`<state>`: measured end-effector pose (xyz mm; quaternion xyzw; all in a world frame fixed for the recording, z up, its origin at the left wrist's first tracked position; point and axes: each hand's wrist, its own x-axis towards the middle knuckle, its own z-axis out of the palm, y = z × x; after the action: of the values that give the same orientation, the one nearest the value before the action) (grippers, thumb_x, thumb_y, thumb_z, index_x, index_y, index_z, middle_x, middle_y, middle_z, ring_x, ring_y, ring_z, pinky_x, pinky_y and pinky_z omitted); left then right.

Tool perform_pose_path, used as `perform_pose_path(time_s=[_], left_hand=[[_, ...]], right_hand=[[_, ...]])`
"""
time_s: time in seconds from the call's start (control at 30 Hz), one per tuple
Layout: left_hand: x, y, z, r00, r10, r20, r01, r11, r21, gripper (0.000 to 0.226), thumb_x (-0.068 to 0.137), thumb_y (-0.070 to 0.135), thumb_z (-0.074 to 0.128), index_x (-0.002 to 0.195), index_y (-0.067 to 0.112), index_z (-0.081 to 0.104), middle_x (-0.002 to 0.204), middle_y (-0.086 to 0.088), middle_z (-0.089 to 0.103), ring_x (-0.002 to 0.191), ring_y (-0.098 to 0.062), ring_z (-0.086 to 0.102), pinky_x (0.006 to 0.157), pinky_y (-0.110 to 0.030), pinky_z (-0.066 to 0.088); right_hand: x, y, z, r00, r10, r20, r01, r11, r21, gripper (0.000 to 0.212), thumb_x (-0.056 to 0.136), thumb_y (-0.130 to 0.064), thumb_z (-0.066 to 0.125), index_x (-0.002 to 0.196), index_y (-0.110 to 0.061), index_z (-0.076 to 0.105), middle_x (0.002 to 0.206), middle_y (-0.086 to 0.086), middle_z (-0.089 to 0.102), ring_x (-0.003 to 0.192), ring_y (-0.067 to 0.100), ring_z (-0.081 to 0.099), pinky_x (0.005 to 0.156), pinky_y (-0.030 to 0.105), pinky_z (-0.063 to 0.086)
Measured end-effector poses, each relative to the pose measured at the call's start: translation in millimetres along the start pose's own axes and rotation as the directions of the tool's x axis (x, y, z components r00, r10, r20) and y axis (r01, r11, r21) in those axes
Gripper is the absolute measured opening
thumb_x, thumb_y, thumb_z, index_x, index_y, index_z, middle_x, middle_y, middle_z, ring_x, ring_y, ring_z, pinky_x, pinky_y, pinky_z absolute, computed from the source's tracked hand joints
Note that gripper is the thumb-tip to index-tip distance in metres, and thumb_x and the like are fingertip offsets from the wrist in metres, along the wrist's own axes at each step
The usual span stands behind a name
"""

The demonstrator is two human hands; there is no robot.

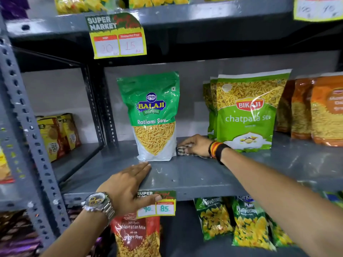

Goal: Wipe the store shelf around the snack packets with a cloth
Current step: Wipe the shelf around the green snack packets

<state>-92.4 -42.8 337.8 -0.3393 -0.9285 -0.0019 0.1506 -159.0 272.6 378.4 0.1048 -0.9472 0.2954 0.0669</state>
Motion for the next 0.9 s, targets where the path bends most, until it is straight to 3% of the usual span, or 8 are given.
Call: perform_pose_path(time_s=[0.13, 0.27, 0.37, 0.53, 0.6, 0.73, 0.83, 0.9], left_hand=[[-0.4, 4.3, -2.4, 1.0, -0.012, 0.008, 0.012, 1.0, -0.005, 0.111, 0.076, 0.095, 0.031, 0.162, 0.025, 0.014, 0.169, 0.006, 0.015, 0.153, -0.013, 0.022, 0.121, -0.028, 0.017], [-1.1, 5.1, -3.3, 1.0, -0.007, 0.015, 0.007, 1.0, 0.001, 0.11, 0.078, 0.093, 0.033, 0.161, 0.023, 0.017, 0.169, 0.003, 0.018, 0.152, -0.015, 0.025, 0.122, -0.029, 0.019], [-2.6, 6.1, -4.0, 1.0, -0.013, 0.024, 0.013, 1.0, 0.006, 0.109, 0.079, 0.091, 0.034, 0.161, 0.022, 0.017, 0.169, 0.002, 0.019, 0.152, -0.016, 0.026, 0.122, -0.031, 0.02], [-1.9, 3.7, -3.2, 0.999, -0.01, 0.037, 0.009, 1.0, 0.009, 0.111, 0.078, 0.093, 0.03, 0.161, 0.02, 0.018, 0.169, 0.0, 0.02, 0.151, -0.019, 0.028, 0.122, -0.034, 0.023], [-1.4, 3.6, -2.2, 1.0, -0.007, 0.027, 0.007, 1.0, 0.013, 0.111, 0.079, 0.093, 0.031, 0.161, 0.019, 0.019, 0.168, 0.0, 0.021, 0.151, -0.019, 0.028, 0.122, -0.034, 0.023], [-1.9, 4.4, -4.1, 1.0, -0.007, 0.027, 0.007, 1.0, 0.01, 0.11, 0.079, 0.092, 0.031, 0.161, 0.019, 0.02, 0.168, 0.0, 0.022, 0.152, -0.018, 0.027, 0.121, -0.033, 0.022], [-3.8, 5.3, -5.4, 1.0, -0.004, 0.028, 0.004, 1.0, 0.006, 0.109, 0.08, 0.091, 0.032, 0.161, 0.018, 0.02, 0.168, 0.0, 0.022, 0.152, -0.018, 0.027, 0.121, -0.033, 0.022], [-3.9, 5.1, -4.5, 1.0, 0.001, 0.027, -0.001, 1.0, 0.01, 0.109, 0.08, 0.09, 0.032, 0.16, 0.017, 0.021, 0.168, -0.001, 0.023, 0.152, -0.019, 0.027, 0.121, -0.034, 0.022]], right_hand=[[-50.3, -16.0, -22.9, 0.995, -0.024, 0.101, 0.02, 0.999, 0.04, 0.039, 0.087, -0.005, 0.062, 0.114, -0.032, 0.071, 0.125, -0.011, 0.065, 0.115, 0.005, 0.058, 0.103, 0.022, 0.041], [-53.1, -20.6, -27.3, 0.995, 0.033, -0.089, -0.031, 0.999, 0.031, 0.04, 0.088, 0.006, 0.054, 0.117, -0.015, 0.07, 0.12, -0.001, 0.066, 0.112, 0.01, 0.057, 0.087, 0.005, 0.04], [-43.6, -15.2, 6.4, 0.99, 0.052, -0.134, -0.05, 0.999, 0.014, 0.036, 0.088, 0.005, 0.053, 0.109, -0.016, 0.073, 0.118, 0.005, 0.071, 0.108, 0.016, 0.063, 0.081, 0.01, 0.046], [-80.2, -40.9, 15.1, 0.999, -0.053, 0.003, 0.053, 0.999, 0.002, 0.029, 0.092, -0.008, 0.06, 0.114, -0.024, 0.07, 0.114, -0.012, 0.069, 0.09, -0.011, 0.058, 0.073, -0.004, 0.039], [-86.6, -47.2, 8.3, 0.995, -0.094, 0.029, 0.093, 0.995, 0.025, 0.03, 0.092, -0.005, 0.06, 0.114, -0.022, 0.071, 0.113, -0.014, 0.068, 0.096, -0.014, 0.057, 0.081, 0.0, 0.041], [-68.5, -47.6, 6.6, 0.994, -0.053, -0.094, 0.055, 0.998, 0.026, 0.029, 0.092, -0.005, 0.059, 0.115, -0.018, 0.07, 0.122, -0.007, 0.062, 0.119, 0.008, 0.054, 0.097, 0.018, 0.043], [-71.4, -48.1, 26.2, 0.996, -0.031, -0.079, 0.025, 0.997, -0.073, 0.029, 0.09, -0.012, 0.06, 0.11, -0.029, 0.071, 0.122, -0.005, 0.068, 0.115, 0.017, 0.062, 0.101, 0.035, 0.049], [-95.4, -58.8, 29.2, 0.995, -0.092, -0.028, 0.089, 0.993, -0.076, 0.028, 0.092, -0.01, 0.059, 0.113, -0.026, 0.069, 0.121, -0.008, 0.067, 0.113, 0.009, 0.061, 0.101, 0.025, 0.047]])
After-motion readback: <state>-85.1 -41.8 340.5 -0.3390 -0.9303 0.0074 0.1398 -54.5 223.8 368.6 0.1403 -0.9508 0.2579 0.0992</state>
